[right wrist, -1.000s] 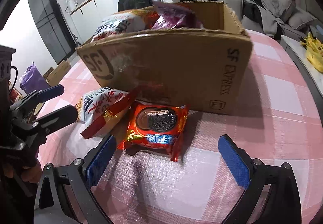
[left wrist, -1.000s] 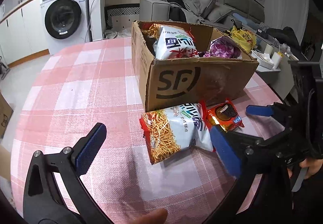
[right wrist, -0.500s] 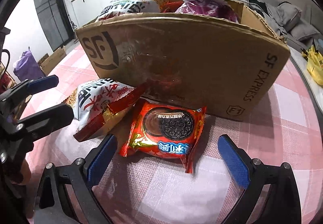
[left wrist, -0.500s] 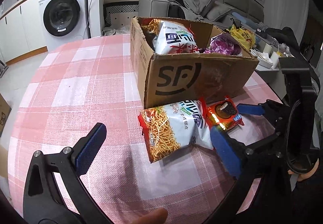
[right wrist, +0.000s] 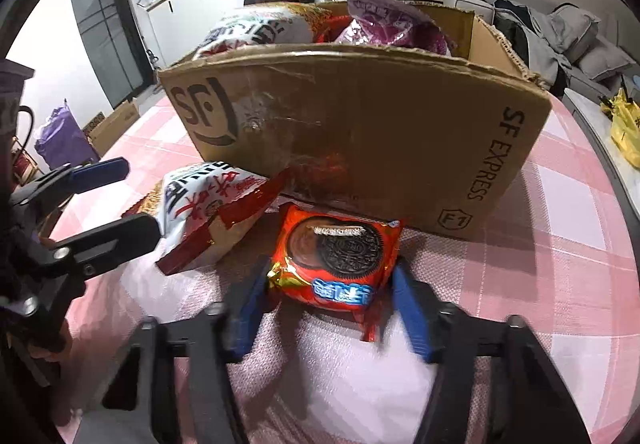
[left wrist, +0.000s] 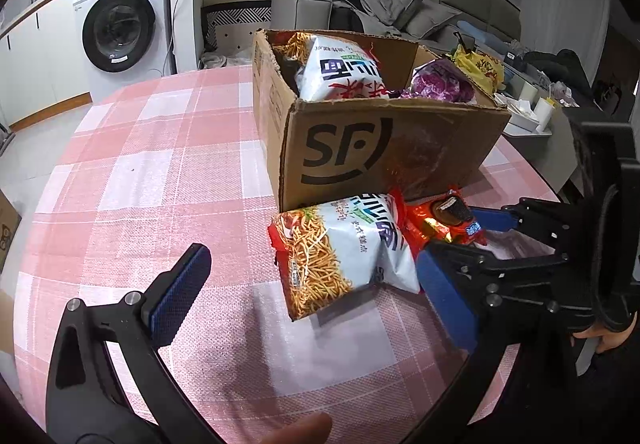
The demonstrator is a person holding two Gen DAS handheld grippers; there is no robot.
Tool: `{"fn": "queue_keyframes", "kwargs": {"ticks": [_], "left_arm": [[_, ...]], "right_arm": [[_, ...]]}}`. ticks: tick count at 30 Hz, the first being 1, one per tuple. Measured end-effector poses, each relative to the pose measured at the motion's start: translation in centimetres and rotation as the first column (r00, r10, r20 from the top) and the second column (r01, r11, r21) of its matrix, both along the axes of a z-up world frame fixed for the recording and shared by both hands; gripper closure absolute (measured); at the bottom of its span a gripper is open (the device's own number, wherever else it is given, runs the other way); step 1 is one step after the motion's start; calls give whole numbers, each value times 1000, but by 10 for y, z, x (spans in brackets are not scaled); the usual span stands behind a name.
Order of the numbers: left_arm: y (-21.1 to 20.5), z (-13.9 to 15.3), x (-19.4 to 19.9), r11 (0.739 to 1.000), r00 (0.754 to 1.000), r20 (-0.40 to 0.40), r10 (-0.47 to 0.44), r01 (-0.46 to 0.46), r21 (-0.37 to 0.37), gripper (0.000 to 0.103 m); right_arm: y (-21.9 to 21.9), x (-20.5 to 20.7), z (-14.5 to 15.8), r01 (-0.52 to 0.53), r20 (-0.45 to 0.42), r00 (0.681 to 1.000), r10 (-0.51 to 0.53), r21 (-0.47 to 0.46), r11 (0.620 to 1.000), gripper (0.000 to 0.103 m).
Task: Organize snacks
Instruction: 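Grasp the second noodle-snack bag with the left tool while the right tool grasps the red cookie pack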
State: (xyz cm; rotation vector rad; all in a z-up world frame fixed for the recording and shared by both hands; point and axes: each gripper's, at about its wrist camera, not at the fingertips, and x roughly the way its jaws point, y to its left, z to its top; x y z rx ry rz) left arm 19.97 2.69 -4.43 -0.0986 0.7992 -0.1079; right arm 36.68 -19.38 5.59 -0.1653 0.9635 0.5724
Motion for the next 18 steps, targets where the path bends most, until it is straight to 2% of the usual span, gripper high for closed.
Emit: {"fn": "queue_keyframes", "kwargs": {"ticks": [13, 18], "left_arm": [[-11, -8, 13, 998, 997, -70, -29, 25, -56, 1], [-22, -13, 29, 999, 994, -101, -30, 29, -14, 1]], "right_arm": [[-37, -14, 21, 32, 9, 999, -32, 56, 998, 52], [-47, -13, 24, 40, 4, 999, -40, 73, 997, 52]]}}
